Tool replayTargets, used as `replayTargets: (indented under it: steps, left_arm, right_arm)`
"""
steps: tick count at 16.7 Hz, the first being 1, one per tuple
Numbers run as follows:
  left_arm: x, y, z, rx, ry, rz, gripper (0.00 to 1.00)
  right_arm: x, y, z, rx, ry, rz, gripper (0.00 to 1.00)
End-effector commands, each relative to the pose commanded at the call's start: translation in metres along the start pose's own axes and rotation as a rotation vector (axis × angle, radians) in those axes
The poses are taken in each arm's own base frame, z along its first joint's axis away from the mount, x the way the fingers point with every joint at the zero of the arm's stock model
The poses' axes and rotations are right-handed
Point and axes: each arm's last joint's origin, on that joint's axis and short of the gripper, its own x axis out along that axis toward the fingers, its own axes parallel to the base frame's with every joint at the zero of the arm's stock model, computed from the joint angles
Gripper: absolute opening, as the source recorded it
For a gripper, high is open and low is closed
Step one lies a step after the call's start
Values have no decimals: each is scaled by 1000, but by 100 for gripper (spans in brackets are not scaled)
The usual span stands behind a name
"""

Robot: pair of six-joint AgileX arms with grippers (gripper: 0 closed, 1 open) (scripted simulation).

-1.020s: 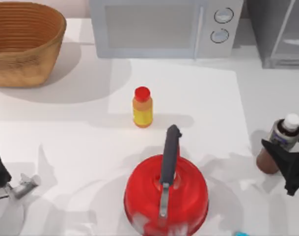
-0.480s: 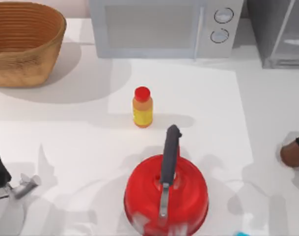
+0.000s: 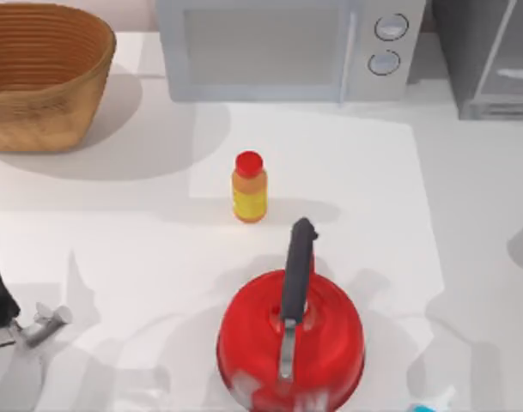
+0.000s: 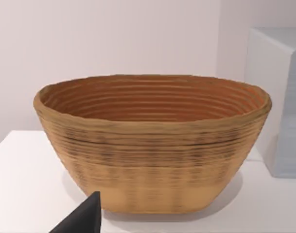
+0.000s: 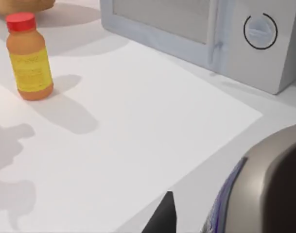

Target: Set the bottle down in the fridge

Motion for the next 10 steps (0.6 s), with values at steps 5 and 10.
replayTargets:
  steps: [5, 10]
  left_arm:
    - [0, 0, 0, 0, 0, 0, 100]
    - [0, 0, 0, 0, 0, 0, 100]
  right_arm:
    - [1, 3, -1, 16, 8, 1, 1]
    - [6, 31, 10, 75, 74, -60, 1]
